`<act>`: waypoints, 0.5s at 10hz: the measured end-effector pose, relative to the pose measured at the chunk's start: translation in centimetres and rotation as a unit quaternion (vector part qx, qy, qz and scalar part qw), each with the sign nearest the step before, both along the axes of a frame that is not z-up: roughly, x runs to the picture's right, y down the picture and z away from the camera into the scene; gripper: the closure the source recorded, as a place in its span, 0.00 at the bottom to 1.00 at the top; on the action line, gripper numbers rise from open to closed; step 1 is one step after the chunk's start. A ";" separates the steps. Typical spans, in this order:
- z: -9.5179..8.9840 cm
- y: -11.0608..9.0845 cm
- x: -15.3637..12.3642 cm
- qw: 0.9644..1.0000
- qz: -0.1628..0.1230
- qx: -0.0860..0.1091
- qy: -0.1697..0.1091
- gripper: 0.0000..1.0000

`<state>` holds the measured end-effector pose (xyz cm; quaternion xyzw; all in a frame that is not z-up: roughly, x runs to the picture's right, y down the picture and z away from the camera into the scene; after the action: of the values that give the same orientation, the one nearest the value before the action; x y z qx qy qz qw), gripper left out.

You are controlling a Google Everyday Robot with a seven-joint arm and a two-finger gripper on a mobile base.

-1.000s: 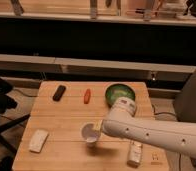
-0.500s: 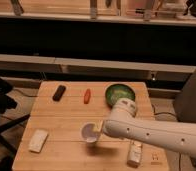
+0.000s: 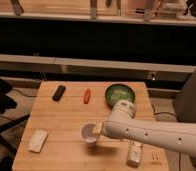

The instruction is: Pick up the ceramic cup

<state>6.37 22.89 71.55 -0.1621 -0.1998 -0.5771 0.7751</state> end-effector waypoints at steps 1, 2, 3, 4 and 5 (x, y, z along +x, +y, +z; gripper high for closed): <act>0.1 0.3 0.0 1.000 -0.002 -0.002 0.000 0.20; 0.2 0.4 0.1 1.000 -0.003 -0.002 0.000 0.20; 0.3 0.5 0.1 1.000 -0.004 -0.003 -0.001 0.20; 0.4 0.5 0.0 1.000 -0.004 -0.004 -0.002 0.20; 0.5 0.6 0.1 1.000 -0.005 -0.005 -0.002 0.20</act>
<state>6.43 23.50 72.03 -0.1657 -0.2038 -0.5800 0.7711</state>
